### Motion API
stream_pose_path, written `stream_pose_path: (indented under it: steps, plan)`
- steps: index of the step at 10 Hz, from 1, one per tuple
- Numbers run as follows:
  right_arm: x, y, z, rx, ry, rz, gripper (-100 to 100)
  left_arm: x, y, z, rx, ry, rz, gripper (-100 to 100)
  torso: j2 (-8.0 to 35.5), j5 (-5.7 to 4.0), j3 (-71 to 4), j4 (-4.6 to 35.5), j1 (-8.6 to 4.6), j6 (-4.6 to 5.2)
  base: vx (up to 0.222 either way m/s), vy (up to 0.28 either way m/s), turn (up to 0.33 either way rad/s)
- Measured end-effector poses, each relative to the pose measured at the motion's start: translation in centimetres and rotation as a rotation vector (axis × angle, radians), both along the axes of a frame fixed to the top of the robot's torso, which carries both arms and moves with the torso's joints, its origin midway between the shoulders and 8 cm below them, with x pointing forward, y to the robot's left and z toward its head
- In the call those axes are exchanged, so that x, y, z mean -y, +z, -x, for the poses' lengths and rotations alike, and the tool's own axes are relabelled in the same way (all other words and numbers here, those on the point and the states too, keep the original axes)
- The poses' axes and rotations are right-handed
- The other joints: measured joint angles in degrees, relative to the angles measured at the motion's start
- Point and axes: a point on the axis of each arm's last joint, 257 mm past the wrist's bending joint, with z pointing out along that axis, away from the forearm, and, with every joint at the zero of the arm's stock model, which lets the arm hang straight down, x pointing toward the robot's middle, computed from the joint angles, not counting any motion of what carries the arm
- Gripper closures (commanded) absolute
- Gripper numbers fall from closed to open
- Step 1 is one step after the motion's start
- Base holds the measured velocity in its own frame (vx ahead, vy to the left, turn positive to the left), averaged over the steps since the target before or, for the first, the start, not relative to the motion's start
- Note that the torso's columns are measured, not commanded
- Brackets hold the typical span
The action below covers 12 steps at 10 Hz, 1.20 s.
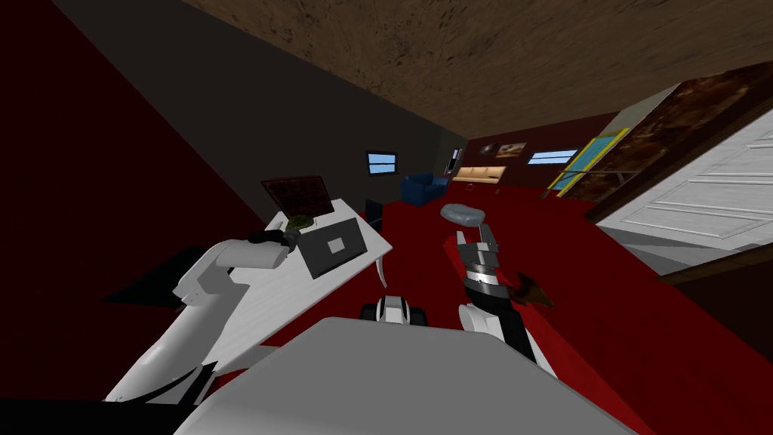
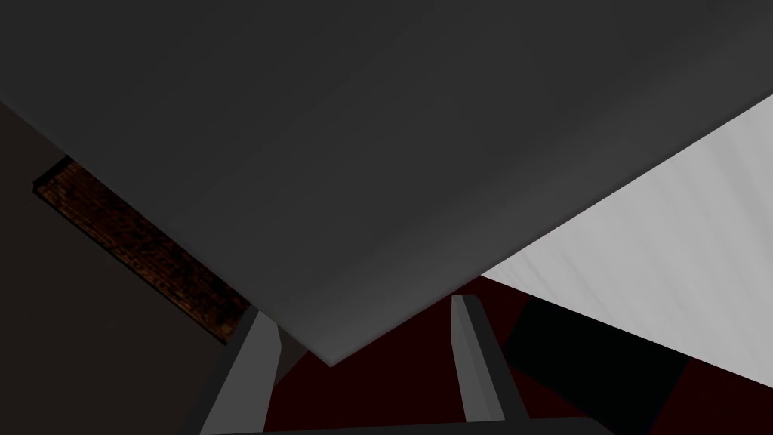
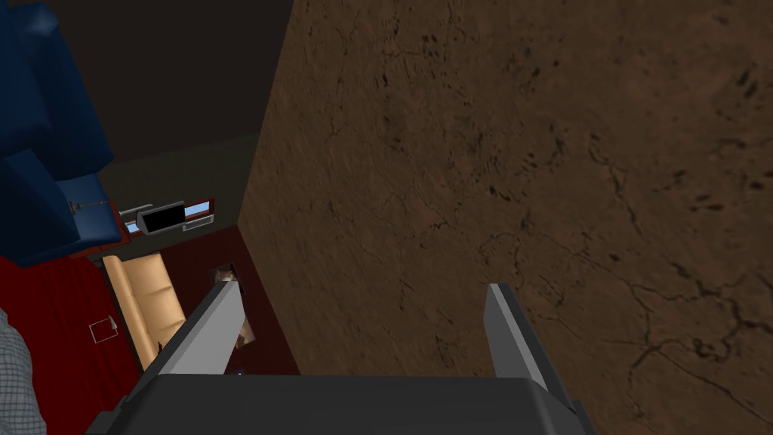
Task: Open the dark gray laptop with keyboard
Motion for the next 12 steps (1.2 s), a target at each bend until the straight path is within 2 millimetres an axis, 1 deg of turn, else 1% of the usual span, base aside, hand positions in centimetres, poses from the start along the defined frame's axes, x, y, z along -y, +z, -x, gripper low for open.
stream_pose_path:
  steps: [1,4,5,6,7,8,9,10,11,12]
  plan:
    - [0.0,0.0,0.0,0.000,0.000,0.000,0,0.1,0.1,0.1,-0.004,0.005,0.003,100,0.1,-0.03,0.1,0.0,-0.12,-0.10,-0.009,0.037,-0.138]
    - [0.0,0.0,0.0,0.000,0.000,0.000,0,-0.9,-0.5,0.8,-0.046,0.053,0.039,100,0.1,0.01,0.1,0.0,-0.15,0.16,-0.033,0.044,-0.169]
    - [0.0,0.0,0.0,0.000,0.000,0.000,0,-1.3,-0.9,1.2,-0.059,0.066,0.053,100,0.1,0.07,0.1,0.0,-0.08,-0.08,-0.029,0.053,-0.202]
    - [0.0,0.0,0.0,0.000,0.000,0.000,0,-1.9,-1.2,1.7,-0.074,0.082,0.070,100,0.1,0.07,0.1,0.0,0.02,-0.08,-0.028,0.046,-0.103]
    - [0.0,0.0,0.0,0.000,0.000,0.000,0,-2.0,-1.4,1.9,-0.087,0.095,0.080,100,0.2,0.11,0.1,0.0,0.01,-0.13,-0.012,0.017,-0.008]
    - [0.0,0.0,0.0,0.000,0.000,0.000,0,-2.2,-1.5,2.0,-0.092,0.101,0.087,100,0.3,0.09,0.2,0.0,-0.02,-0.29,-0.031,0.029,-0.174]
    - [0.0,0.0,0.0,0.000,0.000,0.000,0,-2.5,-1.6,2.0,-0.103,0.117,0.099,100,0.2,0.07,0.2,0.0,-0.07,0.09,-0.036,0.046,-0.137]
    - [0.0,0.0,0.0,0.000,0.000,0.000,0,-2.7,-1.6,2.5,-0.116,0.130,0.109,100,0.3,0.03,0.2,0.0,-0.17,-0.07,-0.040,0.053,-0.190]
    - [0.0,0.0,0.0,0.000,0.000,0.000,0,-3.2,-2.1,2.8,-0.131,0.148,0.127,100,0.2,0.10,0.2,0.0,-0.09,-0.02,-0.044,0.045,-0.107]
    - [0.0,0.0,0.0,0.000,0.000,0.000,0,-3.2,-2.1,3.1,-0.144,0.160,0.139,100,0.2,0.04,0.1,0.0,-0.16,-0.07,-0.013,0.020,0.000]
